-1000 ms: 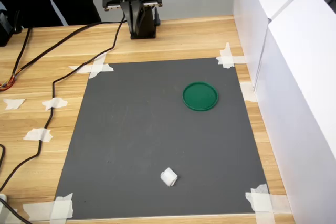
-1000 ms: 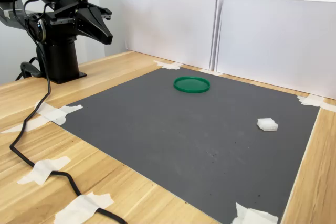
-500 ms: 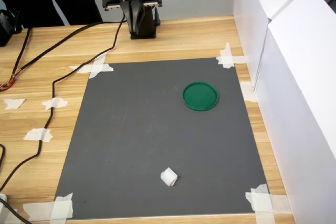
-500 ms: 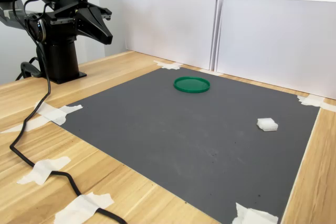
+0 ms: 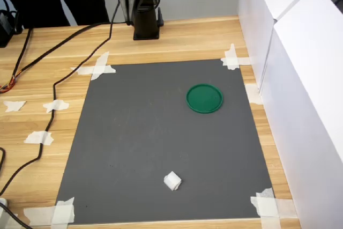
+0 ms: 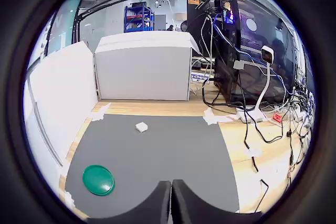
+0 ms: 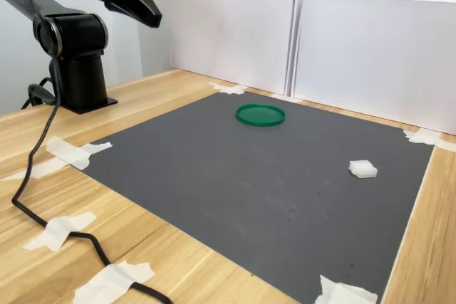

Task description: Grasp a white terminal and put it on the green lid.

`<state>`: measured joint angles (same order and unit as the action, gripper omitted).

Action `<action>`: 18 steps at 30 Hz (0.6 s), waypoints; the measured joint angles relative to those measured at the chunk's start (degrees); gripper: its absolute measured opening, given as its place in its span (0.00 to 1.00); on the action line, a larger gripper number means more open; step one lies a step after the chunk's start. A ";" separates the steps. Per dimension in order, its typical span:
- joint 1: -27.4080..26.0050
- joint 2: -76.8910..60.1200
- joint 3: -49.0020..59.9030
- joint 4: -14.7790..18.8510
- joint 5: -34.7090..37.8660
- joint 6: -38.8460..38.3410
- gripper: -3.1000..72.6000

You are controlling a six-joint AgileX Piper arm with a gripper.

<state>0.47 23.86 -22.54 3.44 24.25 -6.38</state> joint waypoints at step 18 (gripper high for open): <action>0.00 35.50 -26.72 -0.93 17.90 -8.39 0.02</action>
<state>0.47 59.35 -49.26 2.51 42.15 -14.77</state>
